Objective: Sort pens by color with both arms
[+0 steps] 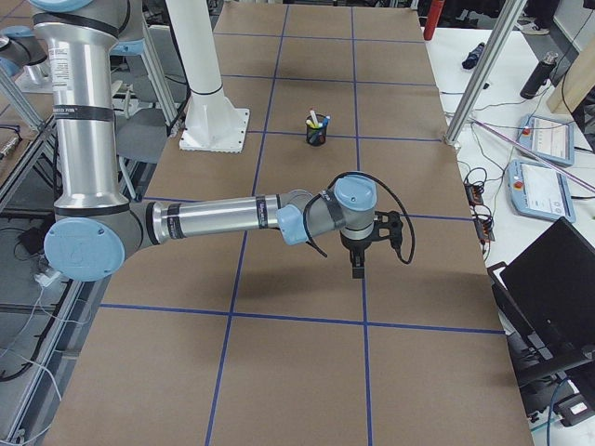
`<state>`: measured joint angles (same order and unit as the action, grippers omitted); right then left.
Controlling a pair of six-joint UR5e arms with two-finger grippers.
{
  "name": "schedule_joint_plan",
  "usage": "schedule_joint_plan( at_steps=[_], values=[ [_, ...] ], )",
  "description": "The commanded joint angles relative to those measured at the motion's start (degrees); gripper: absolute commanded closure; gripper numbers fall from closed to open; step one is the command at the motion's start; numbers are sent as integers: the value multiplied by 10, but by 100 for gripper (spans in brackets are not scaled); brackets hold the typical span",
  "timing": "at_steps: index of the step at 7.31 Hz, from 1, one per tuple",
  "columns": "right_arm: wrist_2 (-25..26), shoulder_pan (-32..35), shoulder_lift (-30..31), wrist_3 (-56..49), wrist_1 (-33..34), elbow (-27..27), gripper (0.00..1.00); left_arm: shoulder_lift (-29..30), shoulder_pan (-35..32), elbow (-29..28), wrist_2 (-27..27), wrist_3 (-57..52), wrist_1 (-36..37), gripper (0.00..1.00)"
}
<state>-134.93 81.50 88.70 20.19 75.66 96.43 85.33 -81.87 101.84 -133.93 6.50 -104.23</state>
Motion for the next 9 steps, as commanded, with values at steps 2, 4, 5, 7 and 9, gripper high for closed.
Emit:
schedule_joint_plan(
  at_steps=[2, 4, 5, 7, 9],
  values=[
    [-33, -27, -8, 1, 0, 8, 1, 0, 0, -1, 1, 1, 0, 0],
    [-74, -65, -13, 5, -1, 42, 1, 0, 0, 1, 1, 1, 0, 0],
    [-74, -83, -17, 64, -1, 71, 1, 0, 0, 2, 1, 1, 0, 0],
    [7, -179, -110, 265, -1, 87, 1, 0, 0, 4, 1, 1, 0, 0],
    [144, -300, -195, 453, 3, 94, 1, 0, 0, 3, 0, 1, 0, 0]
  ],
)
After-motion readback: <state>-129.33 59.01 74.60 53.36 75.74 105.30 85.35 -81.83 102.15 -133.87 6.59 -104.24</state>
